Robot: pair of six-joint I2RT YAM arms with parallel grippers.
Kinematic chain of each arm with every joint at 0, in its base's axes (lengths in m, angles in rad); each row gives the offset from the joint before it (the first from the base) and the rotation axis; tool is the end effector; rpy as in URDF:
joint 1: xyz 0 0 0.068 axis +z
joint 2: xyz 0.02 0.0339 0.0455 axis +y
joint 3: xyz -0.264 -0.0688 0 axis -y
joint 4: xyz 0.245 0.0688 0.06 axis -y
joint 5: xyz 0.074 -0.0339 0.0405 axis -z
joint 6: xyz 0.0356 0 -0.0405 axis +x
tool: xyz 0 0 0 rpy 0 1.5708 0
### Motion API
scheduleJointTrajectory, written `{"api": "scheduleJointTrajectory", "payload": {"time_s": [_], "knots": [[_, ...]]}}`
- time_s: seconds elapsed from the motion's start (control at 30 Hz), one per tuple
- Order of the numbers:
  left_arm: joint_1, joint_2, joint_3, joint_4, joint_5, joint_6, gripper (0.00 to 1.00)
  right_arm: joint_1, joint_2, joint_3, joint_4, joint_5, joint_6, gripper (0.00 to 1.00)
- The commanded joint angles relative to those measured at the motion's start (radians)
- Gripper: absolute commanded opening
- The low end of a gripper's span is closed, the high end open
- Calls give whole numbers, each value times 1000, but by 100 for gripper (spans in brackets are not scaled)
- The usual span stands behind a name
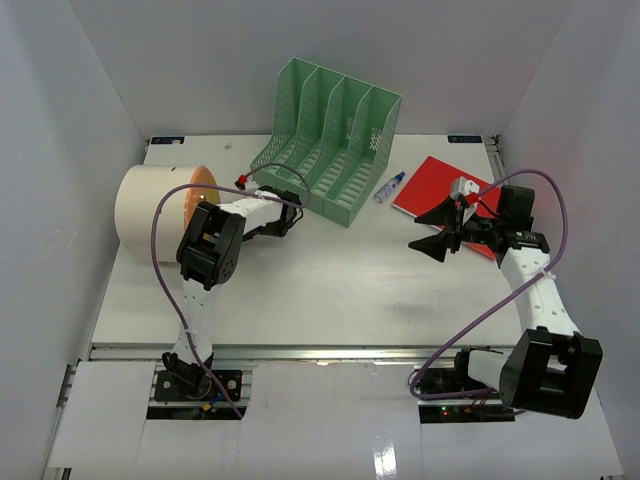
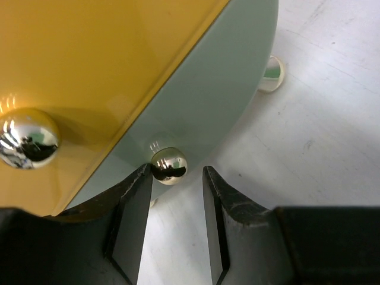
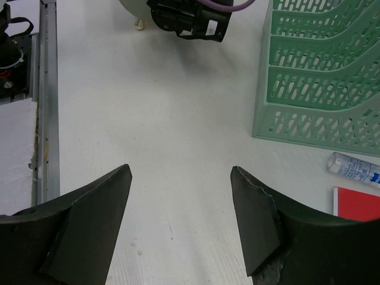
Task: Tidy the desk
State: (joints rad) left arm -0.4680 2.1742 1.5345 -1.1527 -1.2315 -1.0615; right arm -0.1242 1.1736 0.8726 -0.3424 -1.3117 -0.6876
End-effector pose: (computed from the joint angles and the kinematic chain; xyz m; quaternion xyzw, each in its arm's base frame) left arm 0.3572 -0.1430 0.1490 -0.1762 0.7945 0.4767 0.3323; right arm 0.2386 0.0049 0.2917 -0.4591 0.6051 0.3612 0.5410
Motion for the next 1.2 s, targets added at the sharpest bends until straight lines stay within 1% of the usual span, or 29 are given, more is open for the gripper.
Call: {"api": "scheduleJointTrajectory", "payload": {"time_s": [0.0,0.13,0.4,0.63,0.83,0.97,1.17], "knots": [[3,45,39,-254,-66,-226,50,-8,3,17,-9,-17,-10,74],[2,39,36,-255,-75,-235,50,-9,3,17,-8,-17,-10,74],[3,55,81,-255,-109,-197,48,-9,1,17,-9,-18,-12,74],[3,44,107,-254,-125,-174,48,-9,1,18,-10,-20,-12,74],[3,55,85,-254,-123,-180,47,-11,-6,17,-10,-18,-12,74],[2,54,63,-254,-121,-194,45,-11,-6,19,-10,-22,-12,74],[2,52,73,-254,-118,-187,40,-12,-6,19,-10,-23,-12,74]]}}
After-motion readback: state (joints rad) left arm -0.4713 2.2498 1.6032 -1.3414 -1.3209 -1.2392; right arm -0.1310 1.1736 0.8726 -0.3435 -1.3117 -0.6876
